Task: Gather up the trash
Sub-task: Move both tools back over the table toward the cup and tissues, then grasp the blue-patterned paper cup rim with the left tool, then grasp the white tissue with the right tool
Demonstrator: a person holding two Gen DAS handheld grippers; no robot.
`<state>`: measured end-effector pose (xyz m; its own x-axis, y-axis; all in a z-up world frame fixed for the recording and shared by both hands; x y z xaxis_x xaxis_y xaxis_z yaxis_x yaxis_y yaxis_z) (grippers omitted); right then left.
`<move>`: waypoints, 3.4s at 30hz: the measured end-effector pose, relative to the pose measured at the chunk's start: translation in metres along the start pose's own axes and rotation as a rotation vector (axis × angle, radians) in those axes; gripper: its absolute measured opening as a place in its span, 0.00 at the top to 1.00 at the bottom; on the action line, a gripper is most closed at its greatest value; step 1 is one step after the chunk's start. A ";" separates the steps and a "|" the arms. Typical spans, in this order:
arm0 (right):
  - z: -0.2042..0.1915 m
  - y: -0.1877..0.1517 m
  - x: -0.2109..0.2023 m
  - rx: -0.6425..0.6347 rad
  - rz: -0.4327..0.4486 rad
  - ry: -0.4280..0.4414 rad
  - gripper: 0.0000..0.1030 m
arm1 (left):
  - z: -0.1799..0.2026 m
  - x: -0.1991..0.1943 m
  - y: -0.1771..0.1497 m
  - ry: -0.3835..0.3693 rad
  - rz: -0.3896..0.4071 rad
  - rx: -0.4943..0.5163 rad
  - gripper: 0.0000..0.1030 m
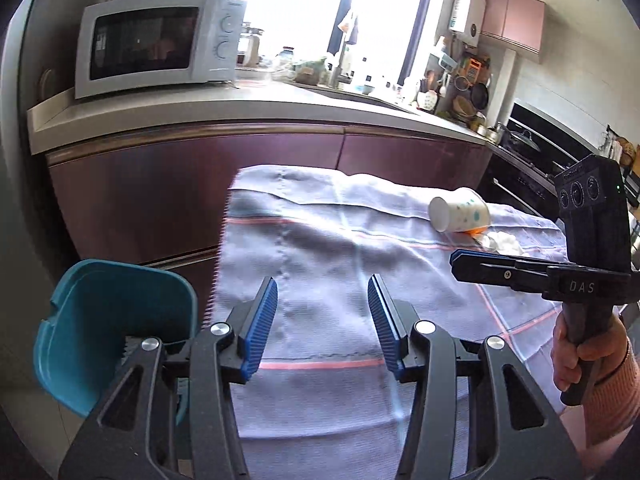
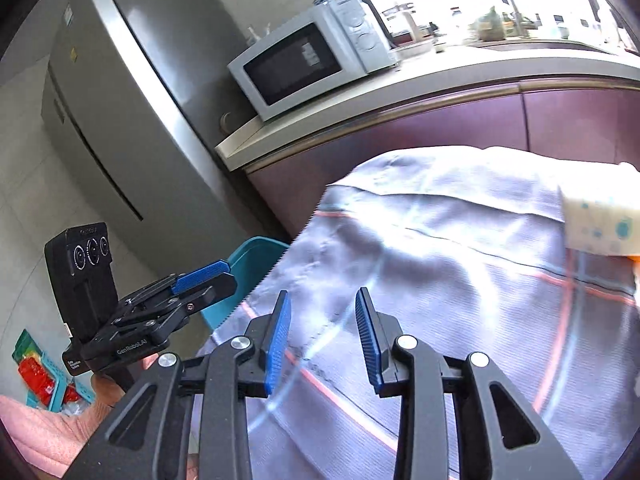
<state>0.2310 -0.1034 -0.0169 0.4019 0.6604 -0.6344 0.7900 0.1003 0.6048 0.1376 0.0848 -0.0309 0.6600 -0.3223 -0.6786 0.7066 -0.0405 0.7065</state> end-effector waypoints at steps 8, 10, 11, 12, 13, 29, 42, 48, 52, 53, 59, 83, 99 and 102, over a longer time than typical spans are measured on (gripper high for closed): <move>0.070 -0.026 -0.062 0.136 0.099 -0.094 0.69 | 0.067 0.042 0.020 -0.100 -0.068 0.100 0.55; 0.082 -0.031 -0.074 0.157 0.117 -0.112 0.68 | 0.082 0.054 0.027 -0.129 -0.086 0.122 0.55; 0.086 -0.032 -0.077 0.164 0.126 -0.124 0.68 | 0.088 0.060 0.030 -0.137 -0.092 0.128 0.55; 0.089 -0.031 -0.080 0.173 0.133 -0.133 0.68 | 0.095 0.065 0.034 -0.149 -0.099 0.136 0.55; 0.095 -0.033 -0.084 0.182 0.141 -0.141 0.68 | 0.102 0.071 0.038 -0.159 -0.106 0.142 0.55; 0.155 -0.037 -0.102 0.260 0.161 -0.263 0.68 | 0.153 0.150 0.079 -0.186 -0.201 0.174 0.56; 0.161 -0.028 -0.086 0.236 0.111 -0.283 0.67 | 0.156 0.199 0.105 -0.224 -0.281 0.120 0.56; 0.159 -0.026 -0.084 0.219 0.099 -0.298 0.67 | 0.163 0.207 0.111 -0.252 -0.299 0.121 0.64; 0.161 -0.028 -0.082 0.224 0.092 -0.298 0.67 | 0.169 0.211 0.111 -0.270 -0.308 0.132 0.77; 0.161 -0.028 -0.082 0.225 0.090 -0.299 0.68 | 0.170 0.212 0.111 -0.274 -0.309 0.139 0.82; 0.161 -0.031 -0.080 0.218 0.076 -0.303 0.90 | 0.171 0.209 0.108 -0.286 -0.299 0.143 0.95; 0.129 -0.032 -0.098 0.178 0.148 -0.258 0.92 | 0.123 0.113 0.061 -0.216 -0.187 0.164 0.97; 0.155 -0.021 -0.069 0.199 0.080 -0.355 0.92 | 0.103 0.090 0.034 -0.191 -0.196 0.149 0.97; 0.149 -0.023 -0.074 0.195 0.100 -0.328 0.94 | 0.100 0.094 0.031 -0.181 -0.215 0.137 0.85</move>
<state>0.2523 -0.2660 -0.0554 0.5829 0.3833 -0.7164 0.8000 -0.1169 0.5885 0.1962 -0.0415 -0.0527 0.4340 -0.4552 -0.7774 0.7760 -0.2495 0.5793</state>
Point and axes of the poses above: each gripper's, at about its wrist camera, not at the fingertips, and x roughly the way its jaws point, z to its right, y to its top, the point moved 1 cm from there along x, roughly the way its jaws point, and after that the axes turned 9 degrees about -z, right-handed, at the moved point
